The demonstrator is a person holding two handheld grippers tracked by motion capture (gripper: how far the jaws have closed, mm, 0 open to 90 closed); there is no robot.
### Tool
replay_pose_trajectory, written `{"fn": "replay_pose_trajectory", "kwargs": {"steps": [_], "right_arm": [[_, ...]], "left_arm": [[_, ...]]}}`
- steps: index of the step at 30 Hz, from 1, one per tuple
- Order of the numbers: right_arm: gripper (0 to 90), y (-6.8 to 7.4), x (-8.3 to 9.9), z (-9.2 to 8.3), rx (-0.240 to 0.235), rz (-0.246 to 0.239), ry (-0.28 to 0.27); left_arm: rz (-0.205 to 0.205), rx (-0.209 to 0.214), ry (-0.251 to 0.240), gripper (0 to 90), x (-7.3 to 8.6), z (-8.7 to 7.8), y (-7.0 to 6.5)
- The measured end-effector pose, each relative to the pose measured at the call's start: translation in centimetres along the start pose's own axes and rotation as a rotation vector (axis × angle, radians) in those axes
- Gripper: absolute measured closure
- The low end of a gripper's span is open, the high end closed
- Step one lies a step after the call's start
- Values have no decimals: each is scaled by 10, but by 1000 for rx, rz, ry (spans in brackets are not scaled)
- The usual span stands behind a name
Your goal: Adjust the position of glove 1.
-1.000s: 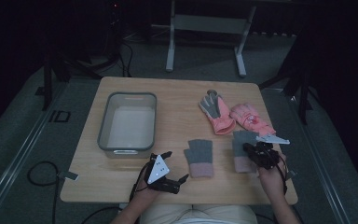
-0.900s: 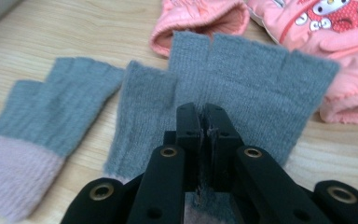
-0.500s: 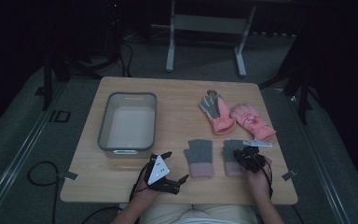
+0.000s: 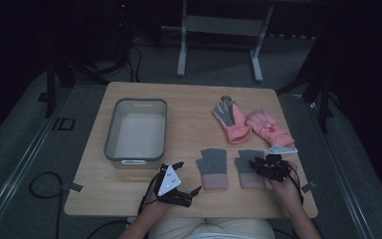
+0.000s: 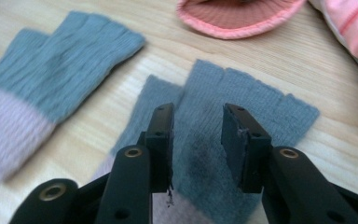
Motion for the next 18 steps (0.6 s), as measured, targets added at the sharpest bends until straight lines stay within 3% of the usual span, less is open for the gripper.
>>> {"fn": "replay_pose_trajectory", "kwargs": {"steps": [4, 9, 12, 18], "right_arm": [[614, -2, 10, 0, -9, -77, 16], [611, -6, 16, 1, -24, -54, 20], [658, -9, 17, 3, -26, -43, 32], [716, -5, 22, 9, 3, -37, 51]], "left_arm": [[-7, -3, -1, 9, 0, 0, 1], [-7, -6, -1, 9, 0, 0, 1], [-5, -6, -2, 9, 0, 0, 1], [-4, -6, -2, 9, 0, 0, 0]]}}
Point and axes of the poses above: each handheld gripper's, and its own axes: z roughly forward along the jaws, x roughly out of its underside, y roughly to its left, the point moved 7 cm from there along z, roughly forward along the jaws, and after that the axes turned 1 degree about -z, right-handed, at the moved point
